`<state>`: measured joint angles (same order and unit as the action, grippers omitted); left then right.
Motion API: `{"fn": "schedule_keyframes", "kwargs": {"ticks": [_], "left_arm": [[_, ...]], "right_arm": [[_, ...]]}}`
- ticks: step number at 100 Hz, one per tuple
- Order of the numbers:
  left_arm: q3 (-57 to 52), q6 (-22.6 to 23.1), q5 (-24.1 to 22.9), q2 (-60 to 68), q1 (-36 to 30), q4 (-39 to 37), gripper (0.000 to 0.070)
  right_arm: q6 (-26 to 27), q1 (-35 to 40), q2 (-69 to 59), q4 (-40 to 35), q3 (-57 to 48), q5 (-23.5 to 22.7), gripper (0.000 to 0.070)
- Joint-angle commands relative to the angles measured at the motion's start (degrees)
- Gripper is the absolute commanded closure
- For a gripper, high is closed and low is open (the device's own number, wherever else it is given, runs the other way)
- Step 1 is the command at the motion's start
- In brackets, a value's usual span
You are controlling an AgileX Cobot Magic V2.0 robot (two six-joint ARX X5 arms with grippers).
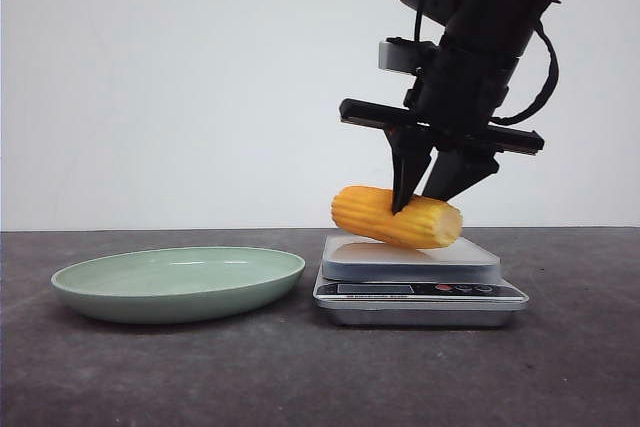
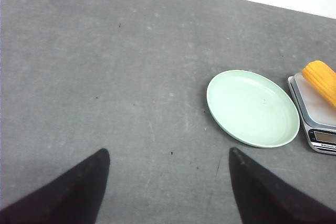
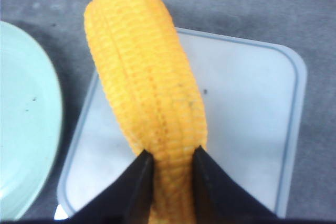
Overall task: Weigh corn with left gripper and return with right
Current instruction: 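Lower the right gripper onto the corn on the scale and grasp it, then lift the corn with the right gripper and carry it over the plate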
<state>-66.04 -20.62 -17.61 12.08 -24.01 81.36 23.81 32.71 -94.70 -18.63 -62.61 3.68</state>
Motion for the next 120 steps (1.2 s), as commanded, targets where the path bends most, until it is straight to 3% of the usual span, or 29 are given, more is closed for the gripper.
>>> {"fn": "schedule_keyframes", "kwargs": {"ticks": [1, 41, 61, 84, 101, 120], "left_arm": [[-0.7, 0.48, 0.09, -0.11, -0.07, 1.16, 0.0268], [-0.7, 0.44, 0.09, -0.11, -0.07, 1.11, 0.0268], [-0.7, 0.42, 0.09, -0.11, -0.07, 1.11, 0.0268], [-0.7, 0.42, 0.11, -0.11, -0.07, 1.14, 0.0268], [-0.7, 0.39, 0.11, -0.11, -0.07, 1.16, 0.0268], [-0.7, 0.39, 0.11, -0.11, -0.07, 1.18, 0.0269]], "right_arm": [[-0.96, 1.14, -0.61, 0.48, -1.73, 0.96, 0.07], [-5.97, 11.61, 6.75, -5.4, -13.97, 1.33, 0.07], [-4.59, 18.91, 5.27, 1.27, -18.08, 2.62, 0.07], [-0.07, 21.14, -0.85, 4.74, -18.1, 4.15, 0.07], [3.91, 21.09, -7.82, 4.46, -18.1, 8.63, 0.07], [9.94, 20.46, -14.78, 3.52, -18.08, 8.83, 0.07]]}}
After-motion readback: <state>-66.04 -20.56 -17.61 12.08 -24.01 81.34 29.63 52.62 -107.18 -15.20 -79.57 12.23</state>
